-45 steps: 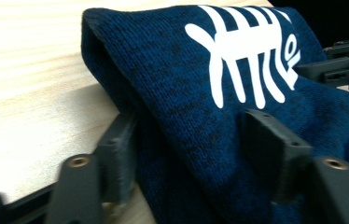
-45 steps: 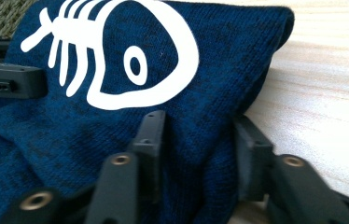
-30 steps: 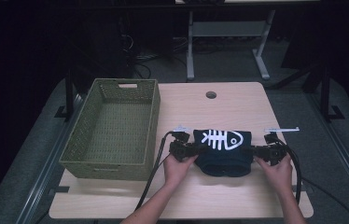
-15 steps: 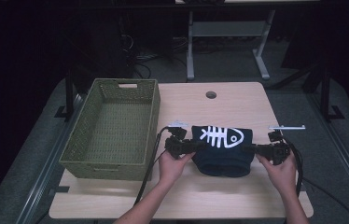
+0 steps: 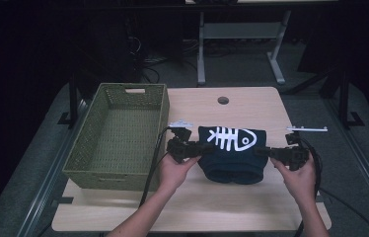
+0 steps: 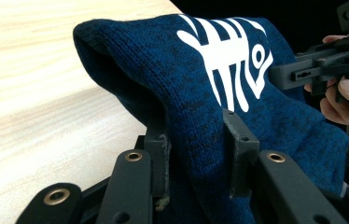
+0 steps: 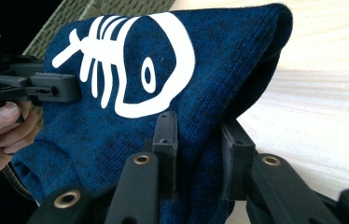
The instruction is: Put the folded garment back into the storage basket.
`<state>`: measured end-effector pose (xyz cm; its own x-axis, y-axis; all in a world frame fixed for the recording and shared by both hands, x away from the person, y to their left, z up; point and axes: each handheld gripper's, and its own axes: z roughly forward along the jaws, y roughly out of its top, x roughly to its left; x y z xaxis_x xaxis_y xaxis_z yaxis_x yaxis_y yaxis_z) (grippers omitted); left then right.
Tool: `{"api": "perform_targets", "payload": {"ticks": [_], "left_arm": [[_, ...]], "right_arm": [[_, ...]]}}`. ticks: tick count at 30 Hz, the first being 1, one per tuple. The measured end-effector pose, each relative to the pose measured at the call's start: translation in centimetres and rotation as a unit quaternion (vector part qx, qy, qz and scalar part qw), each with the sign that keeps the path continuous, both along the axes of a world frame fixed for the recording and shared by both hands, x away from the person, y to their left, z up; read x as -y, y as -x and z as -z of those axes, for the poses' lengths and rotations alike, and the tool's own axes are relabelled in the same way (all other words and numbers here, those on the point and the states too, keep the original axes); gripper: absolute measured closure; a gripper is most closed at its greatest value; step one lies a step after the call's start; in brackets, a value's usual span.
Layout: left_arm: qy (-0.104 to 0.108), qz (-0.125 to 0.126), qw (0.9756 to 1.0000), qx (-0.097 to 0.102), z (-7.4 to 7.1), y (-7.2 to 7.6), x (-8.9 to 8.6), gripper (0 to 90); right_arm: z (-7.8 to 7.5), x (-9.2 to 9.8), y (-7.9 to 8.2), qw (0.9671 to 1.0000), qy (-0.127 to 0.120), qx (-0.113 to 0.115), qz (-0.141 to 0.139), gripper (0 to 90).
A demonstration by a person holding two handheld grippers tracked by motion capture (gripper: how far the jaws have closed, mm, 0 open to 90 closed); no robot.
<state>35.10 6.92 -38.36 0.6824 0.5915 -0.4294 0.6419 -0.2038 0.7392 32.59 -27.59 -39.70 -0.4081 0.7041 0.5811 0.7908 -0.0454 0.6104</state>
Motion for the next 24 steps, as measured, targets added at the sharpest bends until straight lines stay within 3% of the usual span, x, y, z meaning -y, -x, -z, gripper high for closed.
{"api": "perform_targets", "payload": {"ticks": [4, 24], "left_arm": [[0.009, -0.001, 0.9999, -0.008, -0.7, -0.2, -0.7, 67.8], [0.021, -0.003, 0.9997, -0.01, -3.8, -0.5, -4.5, 67.5]], "right_arm": [[-0.8, -0.3, 0.0, 1.0, -0.01, 0.0, -0.002, 71.8], [-4.7, -3.4, -0.8, 0.9995, -0.017, -0.002, -0.026, 71.8]]}}
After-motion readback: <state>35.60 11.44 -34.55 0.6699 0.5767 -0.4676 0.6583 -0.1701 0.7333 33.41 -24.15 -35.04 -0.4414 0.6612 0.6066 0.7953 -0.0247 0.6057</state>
